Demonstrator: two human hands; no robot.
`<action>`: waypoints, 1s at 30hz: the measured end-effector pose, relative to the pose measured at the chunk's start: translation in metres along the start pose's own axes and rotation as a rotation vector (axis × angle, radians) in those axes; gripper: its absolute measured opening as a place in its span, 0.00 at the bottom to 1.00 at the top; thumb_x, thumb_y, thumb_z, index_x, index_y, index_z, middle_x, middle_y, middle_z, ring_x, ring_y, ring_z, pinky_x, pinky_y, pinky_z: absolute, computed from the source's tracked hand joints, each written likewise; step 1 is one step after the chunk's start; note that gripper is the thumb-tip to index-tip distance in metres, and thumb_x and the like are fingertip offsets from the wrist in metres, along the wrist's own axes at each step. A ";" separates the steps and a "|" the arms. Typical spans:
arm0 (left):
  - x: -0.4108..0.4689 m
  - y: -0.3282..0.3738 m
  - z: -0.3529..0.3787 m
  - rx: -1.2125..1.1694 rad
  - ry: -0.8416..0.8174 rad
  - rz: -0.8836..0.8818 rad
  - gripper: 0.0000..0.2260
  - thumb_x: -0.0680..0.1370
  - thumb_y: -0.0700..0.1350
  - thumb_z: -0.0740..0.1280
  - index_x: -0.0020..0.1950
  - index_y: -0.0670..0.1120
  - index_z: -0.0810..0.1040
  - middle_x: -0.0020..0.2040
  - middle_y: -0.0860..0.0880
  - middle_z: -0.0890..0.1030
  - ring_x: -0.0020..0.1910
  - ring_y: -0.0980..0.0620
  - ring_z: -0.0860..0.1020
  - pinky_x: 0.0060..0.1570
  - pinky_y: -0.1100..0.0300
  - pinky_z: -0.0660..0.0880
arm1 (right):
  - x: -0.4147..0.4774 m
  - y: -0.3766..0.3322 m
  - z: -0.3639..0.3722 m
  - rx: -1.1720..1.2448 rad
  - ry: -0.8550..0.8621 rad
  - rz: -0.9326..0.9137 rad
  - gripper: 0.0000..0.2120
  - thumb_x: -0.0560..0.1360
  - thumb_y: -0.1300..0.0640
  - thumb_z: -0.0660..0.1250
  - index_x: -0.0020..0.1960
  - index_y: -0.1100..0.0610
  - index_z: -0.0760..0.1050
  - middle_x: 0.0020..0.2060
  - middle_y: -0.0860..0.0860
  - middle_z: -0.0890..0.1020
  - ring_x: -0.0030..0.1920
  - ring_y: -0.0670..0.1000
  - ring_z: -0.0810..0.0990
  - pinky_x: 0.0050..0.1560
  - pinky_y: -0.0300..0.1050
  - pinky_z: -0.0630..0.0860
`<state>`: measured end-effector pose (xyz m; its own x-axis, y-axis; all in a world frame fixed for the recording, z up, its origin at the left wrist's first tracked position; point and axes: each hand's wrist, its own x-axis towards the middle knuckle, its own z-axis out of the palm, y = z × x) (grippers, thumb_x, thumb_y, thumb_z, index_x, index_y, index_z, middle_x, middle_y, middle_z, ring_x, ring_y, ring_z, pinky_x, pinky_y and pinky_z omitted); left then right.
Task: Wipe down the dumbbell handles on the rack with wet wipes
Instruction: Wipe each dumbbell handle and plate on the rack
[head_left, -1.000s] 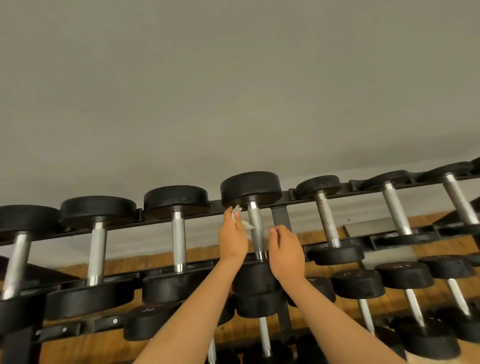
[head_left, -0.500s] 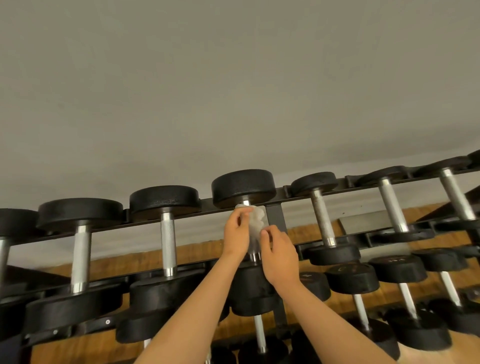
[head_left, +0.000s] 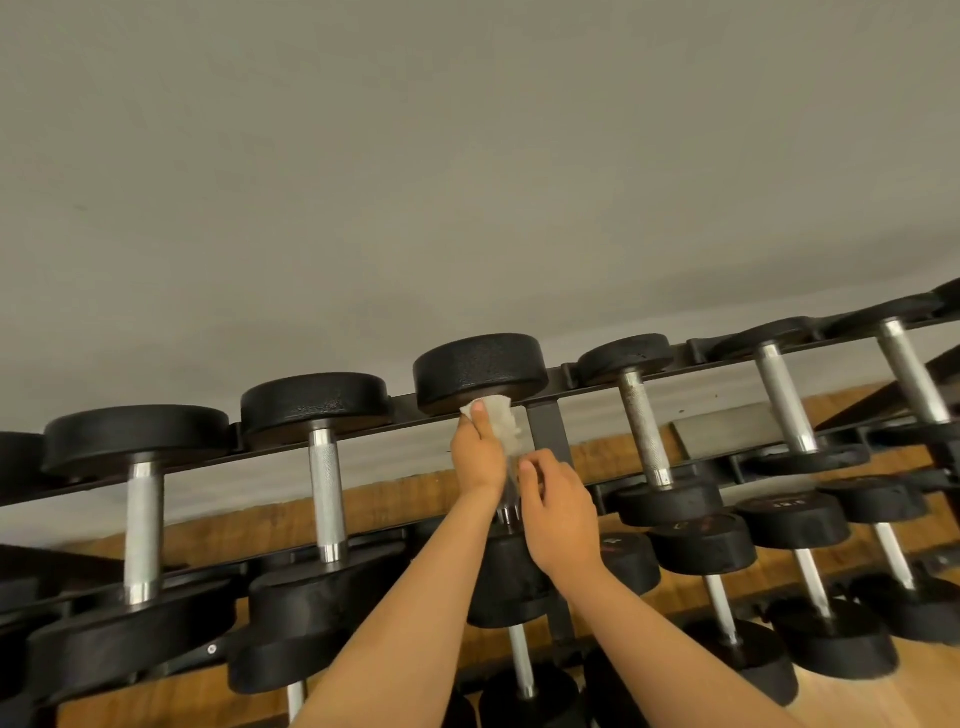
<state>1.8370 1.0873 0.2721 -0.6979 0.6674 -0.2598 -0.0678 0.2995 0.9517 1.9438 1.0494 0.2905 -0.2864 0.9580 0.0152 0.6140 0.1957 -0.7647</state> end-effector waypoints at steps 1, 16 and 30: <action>0.000 -0.001 0.000 0.009 0.018 -0.001 0.16 0.85 0.52 0.51 0.49 0.45 0.74 0.41 0.49 0.77 0.42 0.54 0.76 0.37 0.70 0.70 | 0.000 0.000 0.000 -0.001 -0.002 0.001 0.09 0.83 0.51 0.56 0.50 0.51 0.74 0.39 0.45 0.76 0.41 0.43 0.74 0.40 0.43 0.74; 0.009 0.000 -0.008 0.171 -0.174 0.048 0.12 0.84 0.52 0.55 0.55 0.45 0.71 0.45 0.50 0.76 0.42 0.58 0.74 0.38 0.68 0.70 | 0.000 -0.001 0.000 0.012 -0.016 0.005 0.10 0.83 0.52 0.56 0.49 0.52 0.74 0.38 0.45 0.76 0.40 0.43 0.74 0.39 0.41 0.72; 0.003 -0.007 -0.018 0.372 -0.148 0.102 0.18 0.85 0.55 0.50 0.49 0.45 0.73 0.38 0.50 0.76 0.38 0.58 0.74 0.36 0.66 0.69 | 0.000 0.001 0.002 0.031 -0.012 0.014 0.11 0.82 0.50 0.55 0.49 0.52 0.75 0.39 0.46 0.78 0.40 0.44 0.76 0.41 0.45 0.76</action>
<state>1.8228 1.0744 0.2673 -0.5760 0.7891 -0.2136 0.2776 0.4345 0.8568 1.9435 1.0493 0.2886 -0.2870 0.9579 -0.0039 0.5953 0.1752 -0.7842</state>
